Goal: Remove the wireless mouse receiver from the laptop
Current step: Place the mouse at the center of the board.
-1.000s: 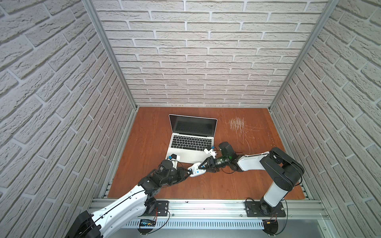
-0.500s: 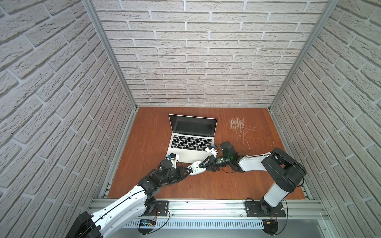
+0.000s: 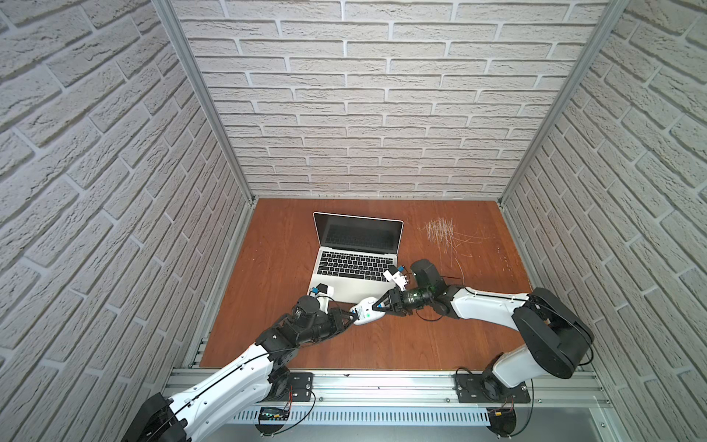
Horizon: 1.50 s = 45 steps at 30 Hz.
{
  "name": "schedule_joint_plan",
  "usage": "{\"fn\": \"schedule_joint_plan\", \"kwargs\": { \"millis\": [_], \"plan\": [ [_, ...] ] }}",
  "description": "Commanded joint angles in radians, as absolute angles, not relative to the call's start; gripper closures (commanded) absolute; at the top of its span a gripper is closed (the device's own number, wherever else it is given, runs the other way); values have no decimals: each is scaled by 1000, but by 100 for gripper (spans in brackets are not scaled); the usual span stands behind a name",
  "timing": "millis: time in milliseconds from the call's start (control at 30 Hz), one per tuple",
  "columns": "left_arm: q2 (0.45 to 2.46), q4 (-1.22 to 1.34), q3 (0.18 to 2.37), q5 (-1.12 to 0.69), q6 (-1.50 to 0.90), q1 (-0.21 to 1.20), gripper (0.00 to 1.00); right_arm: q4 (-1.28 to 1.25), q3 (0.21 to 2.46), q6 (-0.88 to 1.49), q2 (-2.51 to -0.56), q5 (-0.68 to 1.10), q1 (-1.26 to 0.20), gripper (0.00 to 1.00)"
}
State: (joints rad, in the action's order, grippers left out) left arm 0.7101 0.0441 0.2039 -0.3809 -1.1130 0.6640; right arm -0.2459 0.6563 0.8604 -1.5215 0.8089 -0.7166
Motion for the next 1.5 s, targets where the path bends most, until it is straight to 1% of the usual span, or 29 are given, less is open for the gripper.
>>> {"fn": "schedule_joint_plan", "kwargs": {
  "millis": [0,100,167,200,333,433,567,633,733,833,1033,1167,1300,1467],
  "plan": [
    [718,36,221,-384,-1057,677,56,-167,696,788,-1459,777,-738,97],
    [717,28,224,-380,-1053,677,38,-106,701,747,-1427,736,-739,97],
    [716,26,224,-379,-1052,676,31,-71,703,718,-1413,715,-738,97],
    [714,24,224,-378,-1052,676,28,-52,708,706,-1409,709,-735,97],
    [703,5,221,-369,-1049,676,26,24,727,654,-1388,670,-730,97],
    [679,-22,219,-358,-1050,676,21,97,737,615,-1353,620,-704,97],
    [632,-97,217,-331,-1045,675,17,348,820,453,-1267,406,-658,97],
    [613,-132,216,-317,-1042,676,16,444,871,362,-1217,257,-646,97],
    [602,-176,215,-294,-1040,676,15,541,933,227,-1167,19,-640,97],
    [607,-180,212,-278,-1042,676,14,582,971,93,-1172,-189,-640,97],
    [633,-197,220,-255,-1040,676,13,645,1062,-100,-1303,-385,-643,97],
    [651,-221,232,-243,-1030,676,12,619,1086,-189,-1372,-481,-652,97],
    [650,-232,233,-231,-1029,675,12,567,1075,-259,-1436,-590,-705,97],
    [652,-237,233,-218,-1031,674,11,496,1015,-306,-1491,-630,-789,97]
  ]
}}
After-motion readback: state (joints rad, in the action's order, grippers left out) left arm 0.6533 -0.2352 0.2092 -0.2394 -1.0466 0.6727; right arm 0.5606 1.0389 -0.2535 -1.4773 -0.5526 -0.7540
